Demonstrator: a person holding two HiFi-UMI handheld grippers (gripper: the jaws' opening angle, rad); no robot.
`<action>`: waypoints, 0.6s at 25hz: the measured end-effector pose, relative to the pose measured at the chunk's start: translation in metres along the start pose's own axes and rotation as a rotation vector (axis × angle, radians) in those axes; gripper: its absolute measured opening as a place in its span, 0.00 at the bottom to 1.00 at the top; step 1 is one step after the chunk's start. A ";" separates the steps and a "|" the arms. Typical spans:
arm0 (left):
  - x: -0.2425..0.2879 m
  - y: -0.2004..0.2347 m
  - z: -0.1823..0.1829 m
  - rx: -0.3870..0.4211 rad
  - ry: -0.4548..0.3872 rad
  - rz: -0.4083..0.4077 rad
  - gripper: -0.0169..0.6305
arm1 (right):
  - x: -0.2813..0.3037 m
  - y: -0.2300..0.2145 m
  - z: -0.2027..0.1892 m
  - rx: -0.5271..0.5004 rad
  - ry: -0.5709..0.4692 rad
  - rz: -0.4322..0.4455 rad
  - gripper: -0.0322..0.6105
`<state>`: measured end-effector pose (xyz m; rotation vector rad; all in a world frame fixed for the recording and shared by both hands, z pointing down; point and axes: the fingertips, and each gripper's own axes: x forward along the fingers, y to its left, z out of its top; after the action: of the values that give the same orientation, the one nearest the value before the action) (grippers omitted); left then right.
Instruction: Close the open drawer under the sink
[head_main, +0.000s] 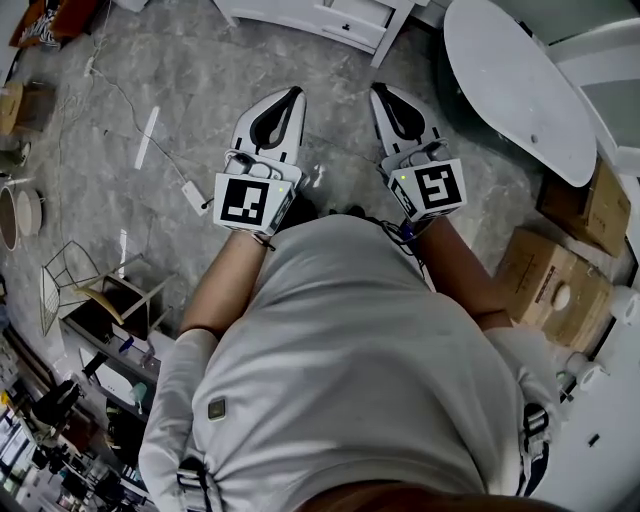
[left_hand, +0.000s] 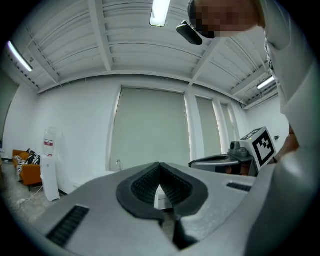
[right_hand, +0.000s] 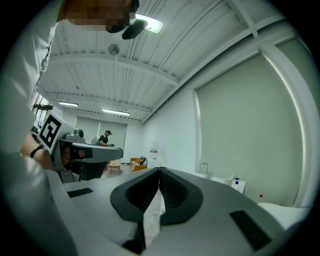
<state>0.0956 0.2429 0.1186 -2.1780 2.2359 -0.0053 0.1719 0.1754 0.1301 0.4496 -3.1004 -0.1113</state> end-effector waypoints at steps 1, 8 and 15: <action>-0.001 0.011 0.000 0.003 0.004 -0.006 0.04 | 0.009 0.003 0.000 0.003 0.001 -0.010 0.09; -0.013 0.082 -0.006 -0.002 0.025 -0.052 0.04 | 0.064 0.022 -0.008 0.007 0.036 -0.066 0.09; -0.007 0.121 -0.020 -0.019 0.051 -0.076 0.04 | 0.087 0.020 -0.023 0.024 0.082 -0.112 0.09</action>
<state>-0.0252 0.2526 0.1362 -2.2973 2.1860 -0.0413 0.0830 0.1682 0.1542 0.6120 -2.9992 -0.0553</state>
